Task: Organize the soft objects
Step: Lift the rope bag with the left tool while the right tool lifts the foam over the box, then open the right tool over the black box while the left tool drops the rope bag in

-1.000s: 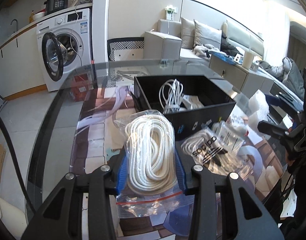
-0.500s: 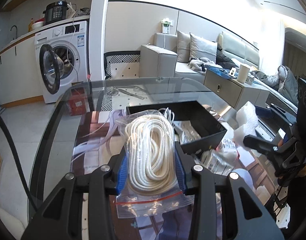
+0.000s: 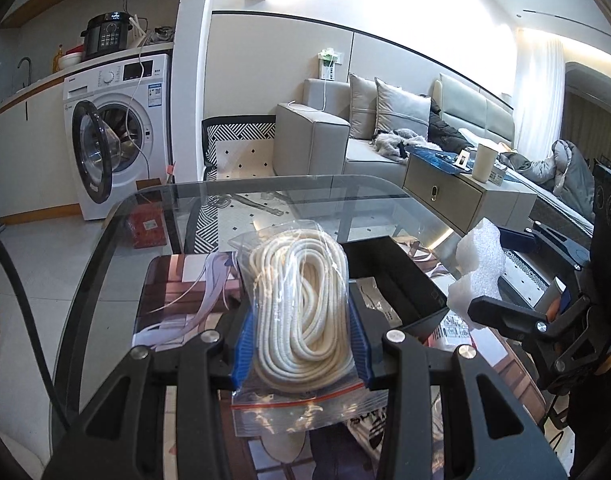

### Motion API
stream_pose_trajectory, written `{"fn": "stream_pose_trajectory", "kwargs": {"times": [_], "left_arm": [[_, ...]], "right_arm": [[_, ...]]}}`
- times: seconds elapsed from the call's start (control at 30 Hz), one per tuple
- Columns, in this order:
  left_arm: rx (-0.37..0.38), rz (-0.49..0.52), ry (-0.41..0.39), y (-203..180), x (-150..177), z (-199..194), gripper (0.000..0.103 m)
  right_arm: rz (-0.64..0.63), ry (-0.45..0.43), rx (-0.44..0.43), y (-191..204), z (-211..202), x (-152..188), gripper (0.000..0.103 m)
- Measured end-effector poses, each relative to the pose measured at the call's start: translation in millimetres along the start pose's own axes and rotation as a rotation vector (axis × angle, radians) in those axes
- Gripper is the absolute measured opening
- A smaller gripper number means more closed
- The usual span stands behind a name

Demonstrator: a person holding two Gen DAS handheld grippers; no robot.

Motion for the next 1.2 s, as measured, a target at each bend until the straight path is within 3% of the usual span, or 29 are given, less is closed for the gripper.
{"fn": "stream_pose_trajectory", "kwargs": {"times": [1.2], "left_arm": [[-0.002, 0.034, 0.075, 1, -5, 74, 0.039]], "right_arm": [[-0.045, 0.125, -0.056, -7, 83, -5, 0.092]]}}
Point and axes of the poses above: each gripper's, at about its wrist camera, not at the fingertips, and z roughly the way its jaws point, y to its left, x to its underside, the point moved 1 cm from there along z, roughly the way its jaws point, and after that the axes turned 2 degrees about -y, right-handed, at the moved point
